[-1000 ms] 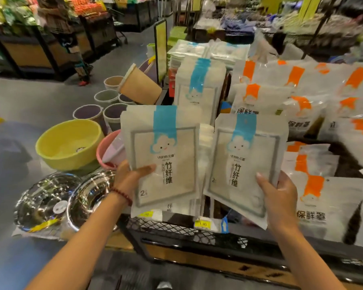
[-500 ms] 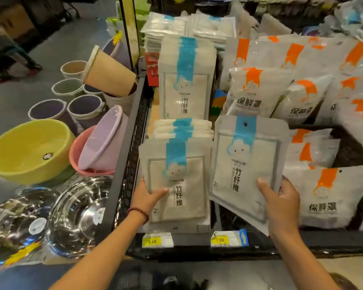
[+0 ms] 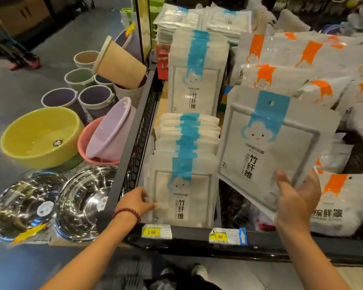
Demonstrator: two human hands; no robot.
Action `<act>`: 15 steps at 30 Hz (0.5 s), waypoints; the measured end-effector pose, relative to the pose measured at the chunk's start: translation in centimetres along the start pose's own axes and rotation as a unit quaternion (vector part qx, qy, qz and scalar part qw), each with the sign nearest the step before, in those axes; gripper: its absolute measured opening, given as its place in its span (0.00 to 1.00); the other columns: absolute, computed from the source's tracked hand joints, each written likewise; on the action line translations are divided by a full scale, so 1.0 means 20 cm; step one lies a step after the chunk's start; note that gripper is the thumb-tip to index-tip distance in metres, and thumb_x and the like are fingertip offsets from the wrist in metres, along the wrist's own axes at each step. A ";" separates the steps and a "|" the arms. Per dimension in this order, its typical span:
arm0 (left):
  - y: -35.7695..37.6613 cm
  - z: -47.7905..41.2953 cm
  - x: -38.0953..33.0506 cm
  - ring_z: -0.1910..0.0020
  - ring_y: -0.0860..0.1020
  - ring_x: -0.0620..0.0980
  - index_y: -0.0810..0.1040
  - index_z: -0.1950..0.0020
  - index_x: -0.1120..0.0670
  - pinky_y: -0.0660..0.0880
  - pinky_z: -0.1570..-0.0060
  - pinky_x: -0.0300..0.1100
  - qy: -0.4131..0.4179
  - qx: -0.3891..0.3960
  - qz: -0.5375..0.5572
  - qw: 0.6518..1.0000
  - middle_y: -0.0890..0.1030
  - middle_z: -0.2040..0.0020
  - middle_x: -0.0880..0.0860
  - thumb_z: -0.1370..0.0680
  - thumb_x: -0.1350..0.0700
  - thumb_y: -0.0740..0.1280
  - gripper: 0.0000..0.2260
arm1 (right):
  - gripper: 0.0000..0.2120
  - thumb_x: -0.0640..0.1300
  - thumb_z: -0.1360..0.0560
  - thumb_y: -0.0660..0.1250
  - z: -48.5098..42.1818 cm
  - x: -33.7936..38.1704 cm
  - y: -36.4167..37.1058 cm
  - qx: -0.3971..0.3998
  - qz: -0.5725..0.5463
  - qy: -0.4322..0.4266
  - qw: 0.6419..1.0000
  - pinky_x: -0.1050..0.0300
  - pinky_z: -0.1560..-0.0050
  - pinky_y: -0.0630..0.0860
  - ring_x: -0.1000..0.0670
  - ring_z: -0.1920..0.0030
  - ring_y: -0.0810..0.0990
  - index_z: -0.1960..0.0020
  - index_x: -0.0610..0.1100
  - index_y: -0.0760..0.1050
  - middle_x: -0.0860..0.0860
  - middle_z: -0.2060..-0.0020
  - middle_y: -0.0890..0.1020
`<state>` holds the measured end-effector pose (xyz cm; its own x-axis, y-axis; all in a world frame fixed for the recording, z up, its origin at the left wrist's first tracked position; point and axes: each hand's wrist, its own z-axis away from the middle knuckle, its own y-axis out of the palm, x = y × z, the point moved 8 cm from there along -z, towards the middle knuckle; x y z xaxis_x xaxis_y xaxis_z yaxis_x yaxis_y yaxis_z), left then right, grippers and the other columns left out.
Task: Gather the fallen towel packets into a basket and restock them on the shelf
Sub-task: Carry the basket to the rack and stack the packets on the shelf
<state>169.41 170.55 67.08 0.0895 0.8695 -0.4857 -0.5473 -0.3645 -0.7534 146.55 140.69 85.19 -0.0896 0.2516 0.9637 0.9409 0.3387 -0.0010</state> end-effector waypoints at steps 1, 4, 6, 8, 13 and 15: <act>-0.01 0.02 0.02 0.55 0.77 0.46 0.71 0.53 0.49 0.74 0.55 0.39 -0.001 0.007 -0.015 1.000 0.76 0.55 0.45 0.30 0.45 0.73 0.15 | 0.18 0.35 0.27 0.67 0.01 0.03 0.02 -0.002 -0.023 -0.015 1.000 0.65 0.51 0.79 0.57 0.47 0.80 0.48 0.57 0.75 0.59 0.52 0.82; 0.01 0.10 0.09 0.59 0.77 0.43 0.73 0.57 0.47 0.74 0.59 0.38 0.020 0.032 -0.080 0.996 0.78 0.57 0.43 0.27 0.43 0.68 0.10 | 0.21 0.31 0.27 0.64 0.05 0.09 0.09 -0.008 -0.100 -0.052 0.994 0.70 0.48 0.75 0.61 0.45 0.79 0.42 0.53 0.72 0.64 0.49 0.81; 0.03 0.17 0.07 0.65 0.75 0.41 0.71 0.64 0.45 0.70 0.68 0.36 0.064 0.020 -0.147 0.987 0.76 0.65 0.43 0.23 0.41 0.61 0.12 | 0.22 0.31 0.27 0.64 0.07 0.07 0.13 -0.006 -0.155 -0.048 0.987 0.69 0.45 0.74 0.61 0.42 0.77 0.38 0.50 0.69 0.64 0.46 0.80; 0.02 0.21 0.04 0.71 0.71 0.40 0.67 0.69 0.47 0.64 0.73 0.36 0.098 -0.021 -0.196 0.975 0.73 0.71 0.46 0.21 0.41 0.55 0.19 | 0.23 0.34 0.27 0.65 0.08 0.02 0.20 0.020 -0.183 -0.023 0.983 0.69 0.45 0.73 0.61 0.41 0.77 0.35 0.49 0.67 0.62 0.44 0.80; -0.01 0.25 0.02 0.74 0.68 0.43 0.65 0.71 0.50 0.59 0.76 0.37 0.110 -0.071 -0.222 0.966 0.69 0.74 0.48 0.20 0.42 0.52 0.21 | 0.20 0.40 0.24 0.67 0.22 -0.31 0.48 0.181 -0.026 0.108 0.977 0.57 0.43 0.78 0.54 0.42 0.78 0.34 0.47 0.69 0.50 0.40 0.78; 0.00 0.25 0.03 0.75 0.67 0.42 0.65 0.71 0.50 0.59 0.76 0.36 0.110 -0.064 -0.218 0.968 0.69 0.74 0.49 0.20 0.42 0.52 0.21 | 0.23 0.41 0.24 0.67 0.30 -0.45 0.52 0.212 0.050 0.176 0.960 0.56 0.37 0.71 0.53 0.37 0.73 0.31 0.46 0.67 0.50 0.35 0.74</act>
<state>165.28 172.71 69.01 0.4708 0.8634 -0.1814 -0.3109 -0.0301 -0.9500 155.15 147.39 74.81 0.1794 0.0053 0.9838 0.7150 0.6862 -0.1341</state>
